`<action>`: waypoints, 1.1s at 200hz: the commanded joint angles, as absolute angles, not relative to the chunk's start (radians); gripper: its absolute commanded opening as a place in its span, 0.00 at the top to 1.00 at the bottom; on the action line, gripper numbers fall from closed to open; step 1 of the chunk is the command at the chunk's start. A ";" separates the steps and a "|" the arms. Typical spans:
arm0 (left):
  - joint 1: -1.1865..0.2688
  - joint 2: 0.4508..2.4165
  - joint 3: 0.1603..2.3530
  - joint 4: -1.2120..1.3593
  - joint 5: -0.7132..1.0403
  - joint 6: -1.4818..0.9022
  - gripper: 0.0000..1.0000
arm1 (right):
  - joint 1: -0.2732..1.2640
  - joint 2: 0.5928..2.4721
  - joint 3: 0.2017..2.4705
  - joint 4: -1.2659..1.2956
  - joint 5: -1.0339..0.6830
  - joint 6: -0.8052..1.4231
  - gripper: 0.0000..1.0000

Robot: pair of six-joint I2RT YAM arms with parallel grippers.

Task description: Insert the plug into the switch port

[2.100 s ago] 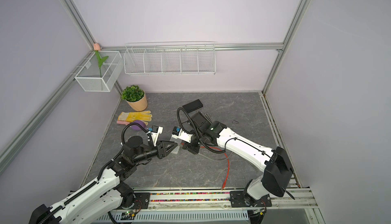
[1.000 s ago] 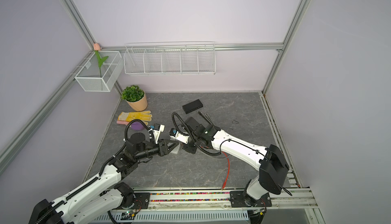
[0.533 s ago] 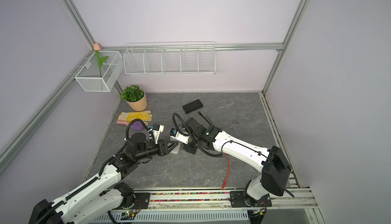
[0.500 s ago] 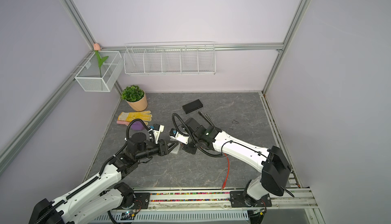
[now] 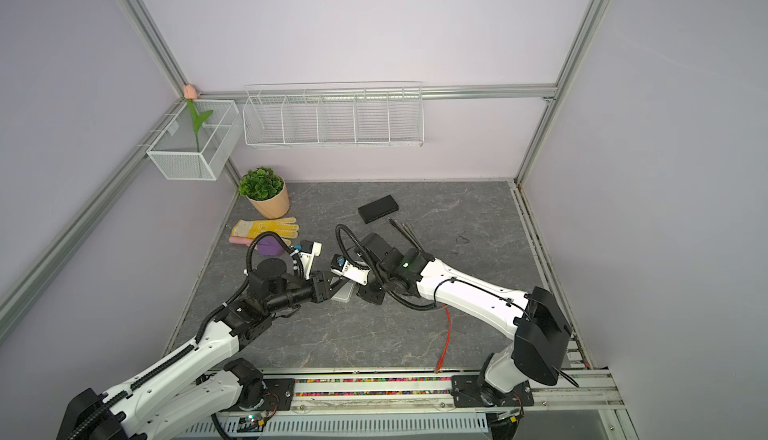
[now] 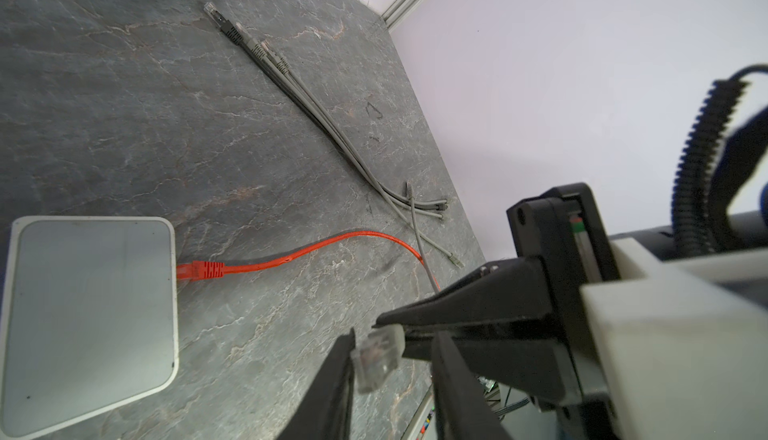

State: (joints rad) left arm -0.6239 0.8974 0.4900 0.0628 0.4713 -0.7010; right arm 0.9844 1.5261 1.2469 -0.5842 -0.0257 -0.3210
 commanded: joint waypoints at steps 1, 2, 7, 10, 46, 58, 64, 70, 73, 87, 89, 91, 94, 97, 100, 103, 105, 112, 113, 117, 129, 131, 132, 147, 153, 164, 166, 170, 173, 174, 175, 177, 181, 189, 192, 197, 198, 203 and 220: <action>-0.623 0.897 0.519 0.080 0.466 -0.702 0.74 | 0.994 1.511 1.230 -0.571 -0.025 -0.316 0.94; -0.623 0.896 0.519 0.080 0.466 -0.702 0.74 | 0.994 1.511 1.230 -0.571 -0.026 -0.315 0.94; -0.623 0.896 0.517 0.080 0.465 -0.701 0.75 | 0.996 1.512 1.230 -0.572 -0.023 -0.316 0.93; -0.624 0.894 0.517 0.080 0.465 -0.701 0.76 | 0.996 1.512 1.230 -0.572 -0.024 -0.315 0.94; -0.623 0.886 0.512 0.078 0.456 -0.700 0.84 | 1.000 1.512 1.230 -0.571 -0.020 -0.314 0.94; -0.624 0.887 0.511 0.078 0.456 -0.698 0.87 | 1.004 1.511 1.230 -0.571 -0.016 -0.313 0.94; -0.623 0.887 0.512 0.078 0.455 -0.699 0.88 | 1.004 1.512 1.230 -0.571 -0.014 -0.314 0.93; -0.623 0.886 0.510 0.078 0.454 -0.698 0.89 | 1.005 1.512 1.230 -0.571 -0.012 -0.314 0.93; -0.623 0.886 0.510 0.078 0.454 -0.699 0.90 | 1.006 1.511 1.230 -0.571 -0.011 -0.314 0.94; -0.623 0.886 0.507 0.079 0.452 -0.699 0.93 | 1.009 1.511 1.232 -0.571 -0.006 -0.312 0.93; -0.623 0.885 0.507 0.079 0.452 -0.699 0.94 | 1.008 1.511 1.231 -0.571 -0.005 -0.313 0.93; -0.623 0.886 0.506 0.080 0.451 -0.699 0.94 | 1.009 1.511 1.232 -0.569 -0.003 -0.312 0.93; -0.624 0.886 0.506 0.078 0.451 -0.699 0.95 | 1.009 1.511 1.232 -0.569 -0.002 -0.313 0.93; -0.623 0.885 0.506 0.078 0.450 -0.699 0.96 | 1.009 1.511 1.232 -0.569 -0.001 -0.312 0.93; -0.623 0.885 0.506 0.078 0.450 -0.699 0.96 | 1.008 1.509 1.232 -0.569 -0.001 -0.312 0.92; -0.623 0.885 0.506 0.078 0.448 -0.699 0.97 | 1.008 1.508 1.232 -0.569 -0.001 -0.313 0.91; -0.623 0.884 0.505 0.078 0.448 -0.698 0.97 | 1.008 1.507 1.232 -0.568 0.000 -0.312 0.90; -0.623 0.885 0.505 0.077 0.444 -0.699 0.98 | 1.009 1.504 1.230 -0.568 0.000 -0.311 0.88; -0.623 0.884 0.505 0.077 0.445 -0.699 0.98 | 1.009 1.504 1.229 -0.568 -0.001 -0.311 0.87; -0.623 0.884 0.505 0.075 0.443 -0.696 0.98 | 1.009 1.502 1.229 -0.566 -0.001 -0.311 0.86; -0.623 0.882 0.504 0.071 0.440 -0.695 0.99 | 1.009 1.491 1.225 -0.565 -0.001 -0.314 0.82; -0.623 0.882 0.503 0.069 0.439 -0.695 0.99 | 1.008 1.488 1.224 -0.564 0.000 -0.314 0.82; -0.624 0.881 0.503 0.068 0.439 -0.695 0.99 | 1.009 1.486 1.223 -0.563 0.000 -0.314 0.81; -0.623 0.880 0.502 0.065 0.436 -0.693 1.00 | 1.006 1.466 1.215 -0.558 0.002 -0.319 0.80; -0.623 0.879 0.502 0.062 0.434 -0.693 1.00 | 1.005 1.457 1.213 -0.557 -0.002 -0.321 0.80; -0.621 0.876 0.500 0.061 0.432 -0.693 1.00 | 1.003 1.439 1.208 -0.555 -0.009 -0.324 0.80; -0.622 0.876 0.500 0.061 0.431 -0.693 1.00 | 1.001 1.437 1.207 -0.555 -0.009 -0.325 0.79; -0.622 0.876 0.499 0.061 0.431 -0.692 1.00 | 0.999 1.431 1.206 -0.555 -0.011 -0.325 0.80; -0.621 0.875 0.500 0.061 0.432 -0.692 1.00 | 0.999 1.429 1.205 -0.555 -0.010 -0.324 0.80; -0.622 0.875 0.499 0.061 0.432 -0.692 1.00 | 0.998 1.428 1.204 -0.555 -0.010 -0.324 0.80; -0.622 0.875 0.499 0.061 0.432 -0.693 1.00 | 0.997 1.427 1.204 -0.555 -0.010 -0.325 0.80; -0.623 0.875 0.499 0.061 0.431 -0.693 1.00 | 0.997 1.427 1.203 -0.555 -0.010 -0.325 0.79; -0.622 0.872 0.499 0.060 0.431 -0.693 1.00 | 0.994 1.421 1.202 -0.555 -0.009 -0.324 0.80; -0.620 0.870 0.499 0.058 0.430 -0.692 1.00 | 0.991 1.415 1.200 -0.554 -0.011 -0.323 0.80; -0.620 0.871 0.499 0.060 0.430 -0.692 1.00 | 0.987 1.414 1.198 -0.555 -0.014 -0.324 0.80; -0.620 0.869 0.499 0.058 0.431 -0.692 1.00 | 0.986 1.412 1.197 -0.555 -0.021 -0.322 0.81; -0.620 0.870 0.499 0.058 0.431 -0.692 1.00 | 0.985 1.411 1.196 -0.556 -0.022 -0.322 0.81; -0.618 0.868 0.499 0.057 0.431 -0.692 1.00 | 0.982 1.411 1.196 -0.558 -0.030 -0.323 0.81; -0.618 0.865 0.500 0.054 0.430 -0.693 1.00 | 0.979 1.420 1.201 -0.563 -0.040 -0.322 0.80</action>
